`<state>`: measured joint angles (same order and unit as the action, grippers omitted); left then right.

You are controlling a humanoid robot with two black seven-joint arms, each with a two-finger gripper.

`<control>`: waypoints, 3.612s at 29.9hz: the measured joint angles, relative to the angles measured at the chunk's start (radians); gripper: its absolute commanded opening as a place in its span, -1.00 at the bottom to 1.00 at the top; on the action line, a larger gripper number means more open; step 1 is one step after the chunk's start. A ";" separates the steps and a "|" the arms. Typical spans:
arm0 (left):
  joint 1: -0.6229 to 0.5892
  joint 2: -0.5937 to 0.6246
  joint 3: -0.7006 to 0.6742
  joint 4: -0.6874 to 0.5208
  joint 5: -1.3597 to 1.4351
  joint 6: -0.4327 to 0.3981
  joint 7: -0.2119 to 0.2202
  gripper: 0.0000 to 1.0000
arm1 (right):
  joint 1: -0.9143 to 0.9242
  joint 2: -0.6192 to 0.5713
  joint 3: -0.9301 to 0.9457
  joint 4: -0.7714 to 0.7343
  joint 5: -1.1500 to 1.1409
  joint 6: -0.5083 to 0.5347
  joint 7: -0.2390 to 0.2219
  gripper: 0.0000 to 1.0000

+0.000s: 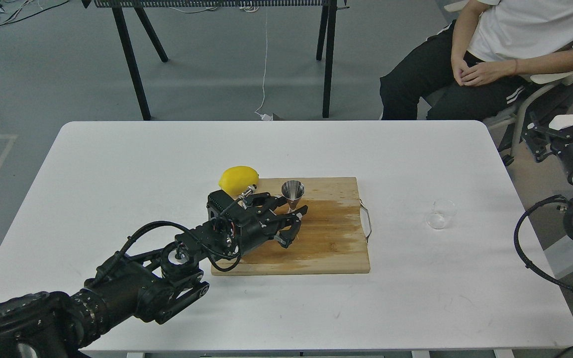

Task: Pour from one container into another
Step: 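Open the left gripper, release the jigger, and retract the left arm, then reach the right gripper to the small clear glass and grasp it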

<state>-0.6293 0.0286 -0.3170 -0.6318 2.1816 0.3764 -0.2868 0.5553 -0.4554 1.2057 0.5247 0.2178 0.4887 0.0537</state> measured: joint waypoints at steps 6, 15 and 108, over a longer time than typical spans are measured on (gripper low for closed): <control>0.008 0.031 0.012 -0.011 0.000 0.037 -0.006 0.25 | 0.000 0.000 0.000 0.000 0.000 0.000 0.000 1.00; 0.061 0.321 0.026 -0.264 0.000 0.048 -0.002 0.36 | -0.005 -0.024 -0.033 0.000 -0.007 0.000 -0.003 1.00; -0.165 0.471 -0.397 0.026 -2.402 -0.811 0.051 1.00 | -0.340 0.159 -0.065 0.470 0.349 -0.654 -0.111 0.96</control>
<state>-0.7941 0.4993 -0.7140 -0.6059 -0.2209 -0.4342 -0.2363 0.2153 -0.2960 1.1411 0.9945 0.5673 -0.1653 -0.0575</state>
